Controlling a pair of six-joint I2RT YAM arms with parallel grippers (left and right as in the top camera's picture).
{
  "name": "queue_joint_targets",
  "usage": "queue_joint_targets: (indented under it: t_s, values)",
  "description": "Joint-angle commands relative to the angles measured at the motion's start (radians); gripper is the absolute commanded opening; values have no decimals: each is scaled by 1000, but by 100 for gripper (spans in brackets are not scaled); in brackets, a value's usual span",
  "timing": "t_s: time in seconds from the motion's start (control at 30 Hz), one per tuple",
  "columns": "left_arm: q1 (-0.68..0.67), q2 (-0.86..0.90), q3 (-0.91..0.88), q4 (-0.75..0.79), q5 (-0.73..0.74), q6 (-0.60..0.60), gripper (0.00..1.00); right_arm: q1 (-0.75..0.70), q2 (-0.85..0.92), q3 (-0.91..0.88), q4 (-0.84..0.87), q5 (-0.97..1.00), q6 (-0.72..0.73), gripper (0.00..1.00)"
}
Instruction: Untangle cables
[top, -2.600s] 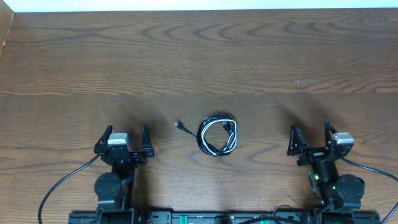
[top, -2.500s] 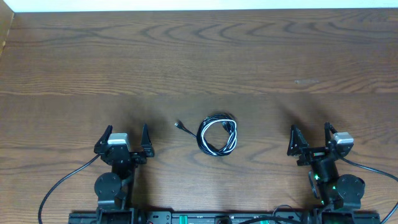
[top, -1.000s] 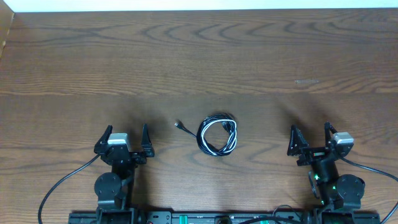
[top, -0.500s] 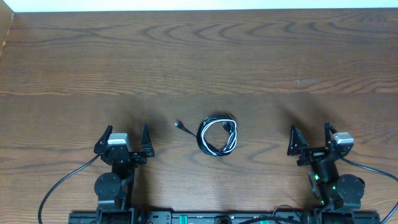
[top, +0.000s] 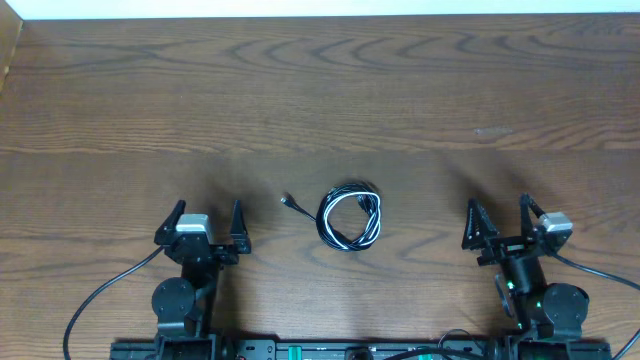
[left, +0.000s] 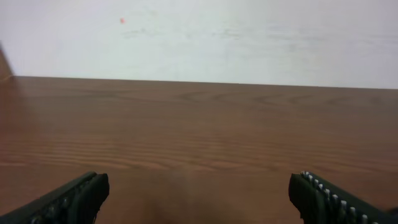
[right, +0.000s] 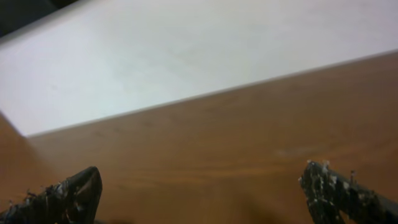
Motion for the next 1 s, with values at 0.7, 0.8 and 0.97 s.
queue_joint_targets:
  t_s: [0.7,0.8,0.97]
  values:
    - [3,475,815,-490,545,-111,98,7,674,689,-760,-556,-30,99]
    - [3,475,821,-525,581,-110,98,7,724,689,-811,-563,-76,99]
    - [3,506,821,-723,576,-109,98,48,764,690,-821,-559,-88,99]
